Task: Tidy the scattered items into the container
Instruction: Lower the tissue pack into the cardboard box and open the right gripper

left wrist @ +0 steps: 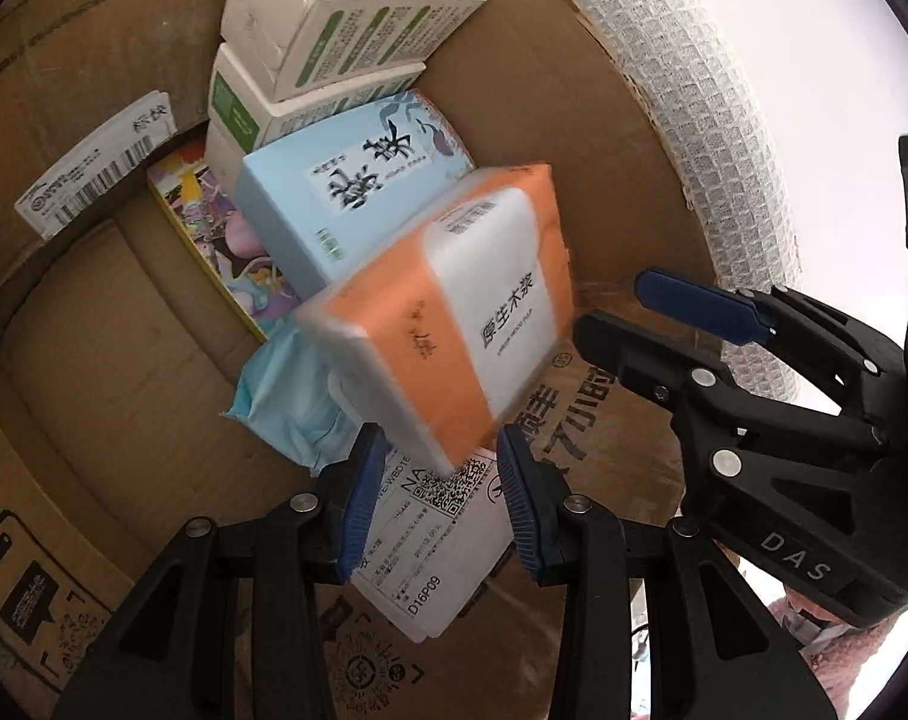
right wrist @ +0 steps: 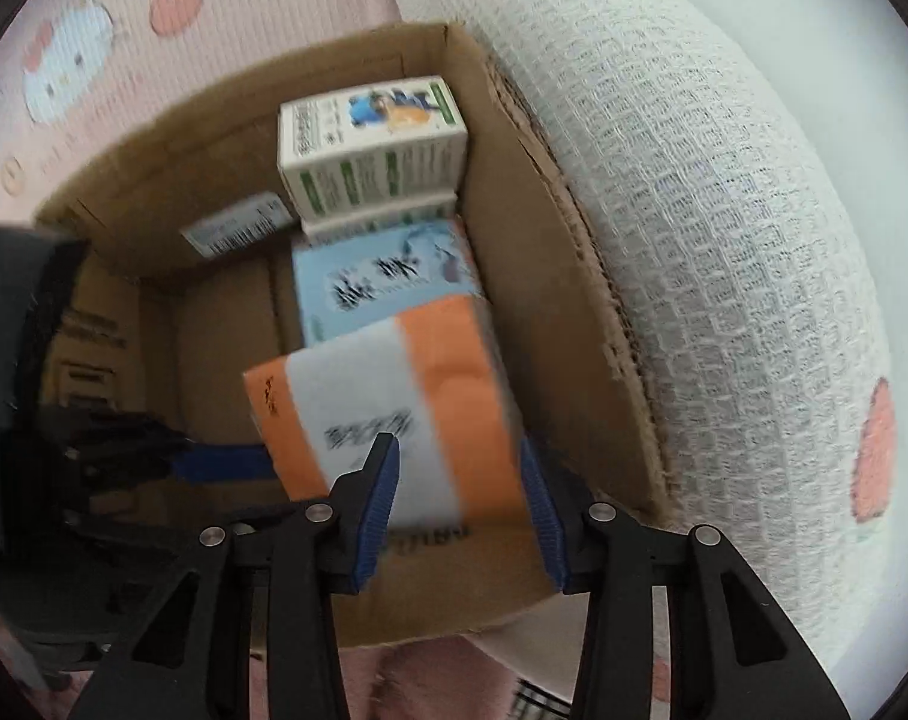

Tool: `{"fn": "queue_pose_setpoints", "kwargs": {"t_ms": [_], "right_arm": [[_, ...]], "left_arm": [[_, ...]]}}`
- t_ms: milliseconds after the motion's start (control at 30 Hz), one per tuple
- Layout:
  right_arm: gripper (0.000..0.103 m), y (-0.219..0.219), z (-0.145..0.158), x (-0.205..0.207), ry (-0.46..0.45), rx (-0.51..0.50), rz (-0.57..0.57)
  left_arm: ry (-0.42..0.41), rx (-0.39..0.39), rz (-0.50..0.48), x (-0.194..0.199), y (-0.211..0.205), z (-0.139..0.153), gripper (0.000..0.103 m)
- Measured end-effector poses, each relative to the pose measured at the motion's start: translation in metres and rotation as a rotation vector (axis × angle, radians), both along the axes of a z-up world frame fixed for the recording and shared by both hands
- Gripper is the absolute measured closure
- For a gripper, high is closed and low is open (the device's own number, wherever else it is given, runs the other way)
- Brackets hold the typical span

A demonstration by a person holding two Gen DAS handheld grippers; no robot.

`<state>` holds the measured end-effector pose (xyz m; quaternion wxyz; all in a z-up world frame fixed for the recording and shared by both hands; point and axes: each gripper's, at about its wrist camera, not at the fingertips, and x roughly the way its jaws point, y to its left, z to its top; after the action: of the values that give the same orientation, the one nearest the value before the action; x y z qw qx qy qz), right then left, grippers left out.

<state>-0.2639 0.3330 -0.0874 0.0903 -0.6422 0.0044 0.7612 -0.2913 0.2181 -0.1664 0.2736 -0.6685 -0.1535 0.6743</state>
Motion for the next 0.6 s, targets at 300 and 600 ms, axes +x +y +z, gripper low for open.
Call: {"fn": "queue_pose_setpoints", "kwargs": {"t_ms": [300, 600], "right_arm": [[0.063, 0.003, 0.023, 0.000, 0.056, -0.015, -0.061], [0.082, 0.018, 0.005, -0.024, 0.046, -0.131, -0.271]], "left_arm": [[0.092, -0.015, 0.095, 0.007, -0.030, 0.020, 0.061], [0.193, -0.027, 0.078, -0.006, -0.021, 0.024, 0.089]]}}
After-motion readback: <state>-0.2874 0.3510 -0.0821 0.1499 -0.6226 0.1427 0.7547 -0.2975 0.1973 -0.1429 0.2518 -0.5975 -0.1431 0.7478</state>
